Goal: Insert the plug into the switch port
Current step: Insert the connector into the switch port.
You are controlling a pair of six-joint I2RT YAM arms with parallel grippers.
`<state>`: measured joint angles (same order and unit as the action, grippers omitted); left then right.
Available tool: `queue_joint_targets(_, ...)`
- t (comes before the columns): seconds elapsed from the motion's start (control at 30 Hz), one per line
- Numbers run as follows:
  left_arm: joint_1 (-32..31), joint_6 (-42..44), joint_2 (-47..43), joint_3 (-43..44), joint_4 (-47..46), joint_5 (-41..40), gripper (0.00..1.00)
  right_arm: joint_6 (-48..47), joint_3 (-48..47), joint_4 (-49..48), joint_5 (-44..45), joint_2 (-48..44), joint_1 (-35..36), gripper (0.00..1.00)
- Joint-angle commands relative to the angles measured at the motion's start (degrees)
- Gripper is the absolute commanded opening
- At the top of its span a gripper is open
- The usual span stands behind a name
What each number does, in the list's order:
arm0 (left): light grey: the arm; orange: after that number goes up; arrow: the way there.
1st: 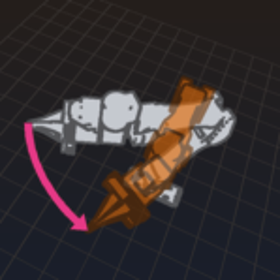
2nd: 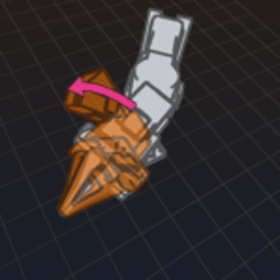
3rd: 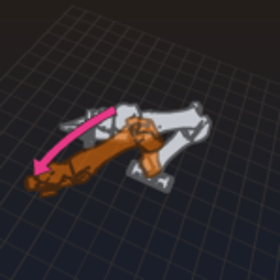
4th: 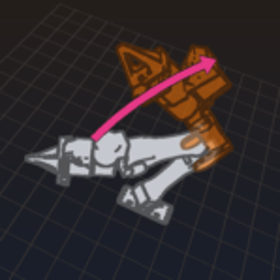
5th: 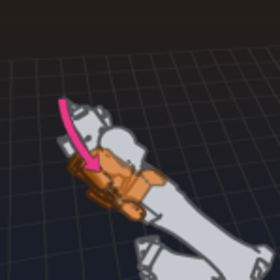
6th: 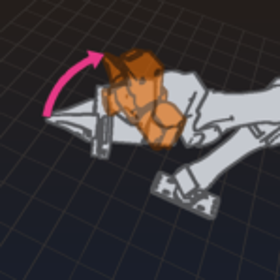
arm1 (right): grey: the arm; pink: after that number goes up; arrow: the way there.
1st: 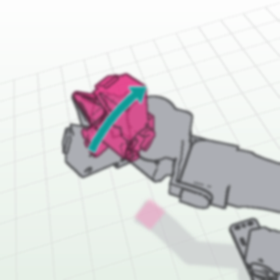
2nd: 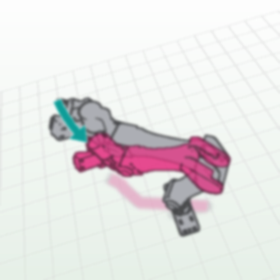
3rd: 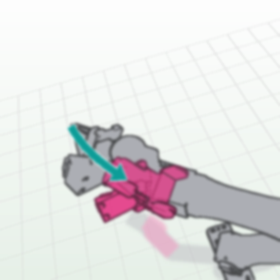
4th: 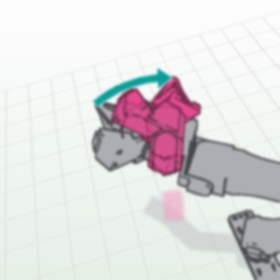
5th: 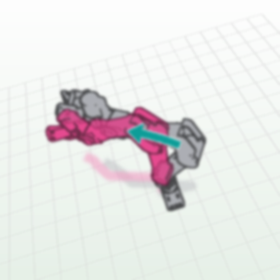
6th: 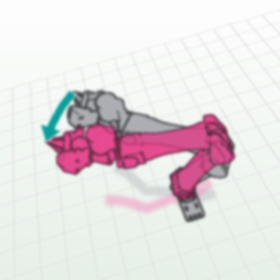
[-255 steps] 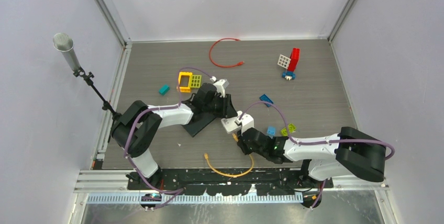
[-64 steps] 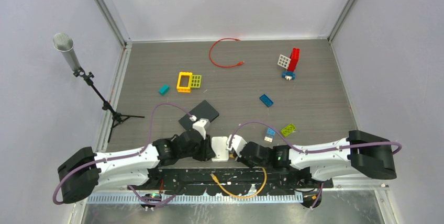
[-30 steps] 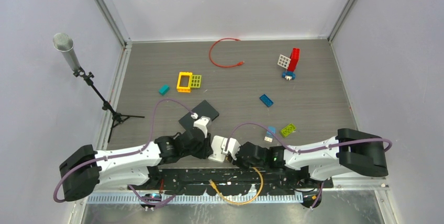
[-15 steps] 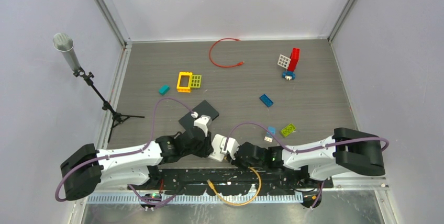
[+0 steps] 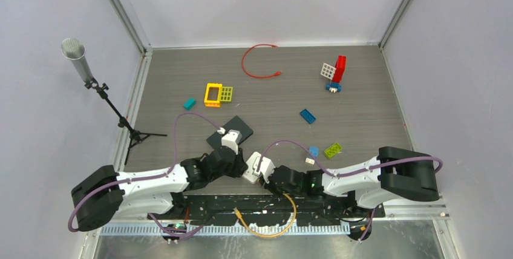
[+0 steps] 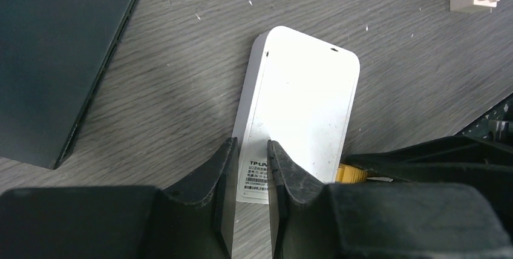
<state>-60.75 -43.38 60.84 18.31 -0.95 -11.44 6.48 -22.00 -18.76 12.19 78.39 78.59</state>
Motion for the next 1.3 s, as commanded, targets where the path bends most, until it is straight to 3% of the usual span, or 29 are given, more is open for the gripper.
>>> queue_joint_targets(0.0, -4.5, -4.3, 3.0, -2.5, -3.5, 11.1, 0.22, 1.2, -1.0, -3.2, 6.2, 3.6, -0.8, 0.01)
queue_joint_targets(0.43, -11.9, -7.9, 10.1, -2.8, -9.3, 10.2, 0.21, 9.6, -0.4, -2.8, 20.1, 3.6, -0.8, 0.0)
queue_joint_targets(0.63, -11.7, -8.8, 5.3, -4.0, -6.2, 5.2, 0.28, 7.7, -0.3, -0.5, 17.5, 2.1, -0.8, 0.0)
queue_joint_targets(0.77, -7.2, -5.6, -3.6, -3.6, -0.1, 3.1, 0.38, 7.7, 0.2, 0.6, 15.4, 0.5, -0.8, 0.0)
queue_joint_targets(0.93, 2.9, -1.0, -11.0, -5.5, -0.2, 10.7, 0.51, 7.0, 0.5, 1.3, 12.9, -0.7, -0.8, 0.0)
queue_joint_targets(1.07, 6.5, 0.6, -11.0, -6.6, -1.7, 16.6, 0.61, 5.2, 0.6, 1.4, 11.4, -1.1, -0.8, 0.01)
queue_joint_targets(1.27, 8.4, -1.6, -7.6, -6.6, -4.5, 15.5, 0.69, -1.6, -1.1, 4.6, 2.4, -1.2, -0.8, 0.0)
